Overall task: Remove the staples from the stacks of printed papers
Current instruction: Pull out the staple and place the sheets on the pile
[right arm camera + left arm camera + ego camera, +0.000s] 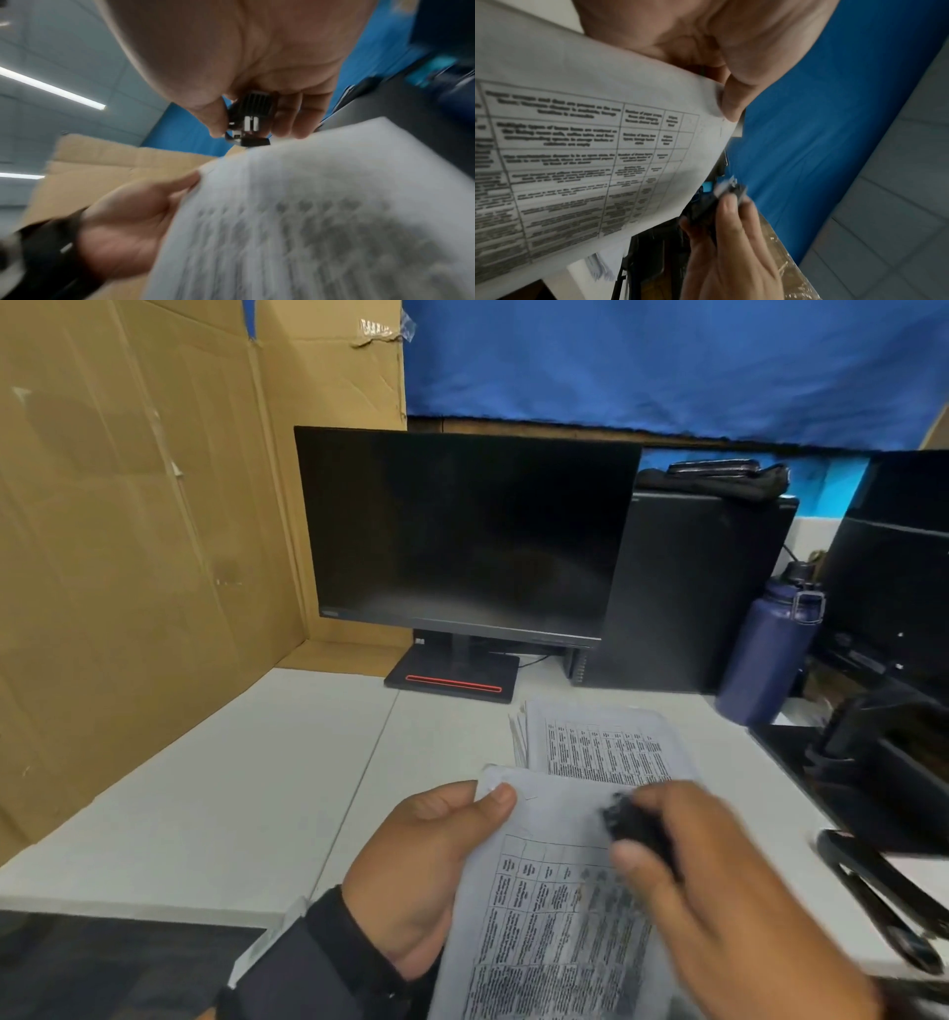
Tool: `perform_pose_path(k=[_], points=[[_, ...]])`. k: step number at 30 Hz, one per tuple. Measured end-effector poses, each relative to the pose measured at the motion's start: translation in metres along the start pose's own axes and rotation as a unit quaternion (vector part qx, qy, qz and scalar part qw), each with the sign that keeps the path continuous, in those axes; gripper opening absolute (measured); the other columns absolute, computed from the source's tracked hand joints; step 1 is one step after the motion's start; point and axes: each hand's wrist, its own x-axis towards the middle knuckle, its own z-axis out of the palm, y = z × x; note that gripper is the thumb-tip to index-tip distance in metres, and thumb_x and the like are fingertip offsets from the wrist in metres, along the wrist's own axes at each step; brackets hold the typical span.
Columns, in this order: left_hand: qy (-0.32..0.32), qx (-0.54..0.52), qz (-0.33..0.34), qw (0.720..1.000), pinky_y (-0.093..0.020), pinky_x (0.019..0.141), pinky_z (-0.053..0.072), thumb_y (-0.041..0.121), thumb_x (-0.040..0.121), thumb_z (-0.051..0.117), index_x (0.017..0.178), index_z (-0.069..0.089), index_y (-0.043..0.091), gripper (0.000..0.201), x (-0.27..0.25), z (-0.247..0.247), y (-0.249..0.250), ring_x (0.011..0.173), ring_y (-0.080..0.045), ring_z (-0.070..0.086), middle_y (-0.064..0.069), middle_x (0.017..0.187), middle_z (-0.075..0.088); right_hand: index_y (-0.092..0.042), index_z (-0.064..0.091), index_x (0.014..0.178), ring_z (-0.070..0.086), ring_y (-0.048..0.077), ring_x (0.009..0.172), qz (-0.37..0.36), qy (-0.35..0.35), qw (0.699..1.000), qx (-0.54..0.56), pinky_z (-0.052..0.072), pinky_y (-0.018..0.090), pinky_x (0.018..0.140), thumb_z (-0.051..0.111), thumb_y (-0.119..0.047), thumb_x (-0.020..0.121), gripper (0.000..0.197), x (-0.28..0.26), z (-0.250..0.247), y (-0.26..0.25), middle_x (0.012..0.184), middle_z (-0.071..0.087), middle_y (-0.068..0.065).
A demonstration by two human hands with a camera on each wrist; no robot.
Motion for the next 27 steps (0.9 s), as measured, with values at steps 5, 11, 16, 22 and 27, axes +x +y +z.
perform_pose_path(k=[5, 11, 16, 22, 27], points=[[-0.017, -0.009, 0.028, 0.999, -0.039, 0.080, 0.059, 0.021, 0.093, 0.062, 0.109, 0.074, -0.004, 0.031, -0.003, 0.010, -0.003, 0.087, -0.033, 0.070, -0.033, 0.107, 0.073, -0.050, 0.024, 0.094, 0.047, 0.006, 0.074, -0.022, -0.009, 0.999, -0.044, 0.042, 0.027, 0.063, 0.042, -0.057, 0.093, 0.020, 0.000, 0.044, -0.027, 0.096, 0.040, -0.017], [-0.012, -0.005, 0.049, 0.999, -0.038, 0.079, 0.062, 0.023, 0.091, 0.064, 0.107, 0.077, 0.000, 0.031, -0.005, 0.013, -0.001, 0.085, -0.030, 0.073, -0.028, 0.106, 0.075, -0.044, 0.019, 0.091, 0.056, 0.019, 0.066, 0.021, 0.030, 0.998, -0.056, 0.049, 0.043, 0.057, 0.015, -0.068, 0.083, 0.025, 0.005, 0.042, -0.039, 0.091, 0.043, -0.011], [-0.004, 0.039, 0.072, 0.997, -0.038, 0.079, 0.061, 0.028, 0.088, 0.066, 0.102, 0.080, 0.006, 0.030, -0.006, 0.013, -0.004, 0.084, -0.028, 0.074, -0.022, 0.099, 0.078, -0.044, 0.021, 0.090, 0.043, 0.015, 0.056, 0.026, 0.059, 0.997, -0.042, 0.044, 0.040, 0.049, 0.016, -0.069, 0.086, 0.026, 0.006, 0.044, -0.040, 0.085, 0.044, -0.010], [-0.005, 0.084, 0.120, 0.989, -0.032, 0.071, 0.055, 0.032, 0.089, 0.075, 0.099, 0.080, 0.008, 0.026, -0.010, 0.015, -0.004, 0.075, -0.019, 0.069, -0.013, 0.086, 0.077, -0.028, 0.037, 0.092, 0.043, 0.016, 0.046, 0.010, 0.091, 0.992, -0.083, 0.027, 0.025, 0.035, 0.032, -0.054, 0.095, 0.027, 0.007, 0.043, -0.045, 0.076, 0.046, -0.005], [0.004, 0.082, 0.121, 0.989, -0.039, 0.075, 0.052, 0.037, 0.086, 0.068, 0.098, 0.078, 0.011, 0.030, -0.011, 0.017, -0.003, 0.073, -0.023, 0.067, -0.015, 0.082, 0.075, -0.025, 0.040, 0.090, 0.050, 0.019, 0.048, 0.015, 0.080, 0.992, -0.099, 0.025, 0.027, 0.040, 0.040, -0.047, 0.089, 0.022, 0.003, 0.045, -0.047, 0.077, 0.044, -0.004]])
